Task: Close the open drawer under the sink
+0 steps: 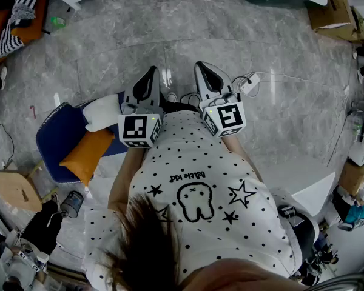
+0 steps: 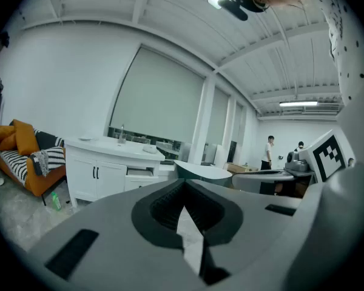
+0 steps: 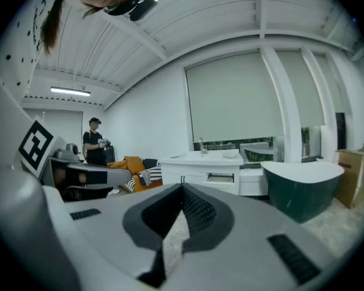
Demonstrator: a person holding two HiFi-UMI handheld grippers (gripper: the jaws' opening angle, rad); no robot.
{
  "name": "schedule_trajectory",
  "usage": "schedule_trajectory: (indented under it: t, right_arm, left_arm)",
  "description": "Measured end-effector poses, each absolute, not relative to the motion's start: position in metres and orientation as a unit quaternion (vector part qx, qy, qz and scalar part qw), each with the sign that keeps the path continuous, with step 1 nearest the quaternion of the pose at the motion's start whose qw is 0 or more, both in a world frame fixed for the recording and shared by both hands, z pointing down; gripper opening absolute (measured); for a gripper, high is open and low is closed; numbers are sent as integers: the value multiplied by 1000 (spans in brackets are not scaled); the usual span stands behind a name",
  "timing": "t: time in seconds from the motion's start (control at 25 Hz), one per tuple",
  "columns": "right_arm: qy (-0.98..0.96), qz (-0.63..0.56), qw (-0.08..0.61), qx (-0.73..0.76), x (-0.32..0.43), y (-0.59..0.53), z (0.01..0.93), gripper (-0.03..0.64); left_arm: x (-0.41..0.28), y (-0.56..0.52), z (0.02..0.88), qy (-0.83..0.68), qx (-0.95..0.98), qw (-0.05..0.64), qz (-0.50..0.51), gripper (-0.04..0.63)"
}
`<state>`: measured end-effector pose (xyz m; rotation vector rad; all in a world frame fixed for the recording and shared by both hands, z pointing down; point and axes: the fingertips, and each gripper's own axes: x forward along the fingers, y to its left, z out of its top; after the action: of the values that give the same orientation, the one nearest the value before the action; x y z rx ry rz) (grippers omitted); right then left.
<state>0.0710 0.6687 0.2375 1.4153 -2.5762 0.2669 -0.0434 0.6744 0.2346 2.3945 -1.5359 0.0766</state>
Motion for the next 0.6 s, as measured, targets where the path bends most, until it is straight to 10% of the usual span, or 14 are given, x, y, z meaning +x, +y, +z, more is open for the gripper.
schedule_trajectory:
  t: [0.6]
  right_arm:
    - [-868, 95, 103, 477, 79, 648, 240, 14]
  left_arm:
    - [-35, 651, 230, -533, 834, 145, 17, 6]
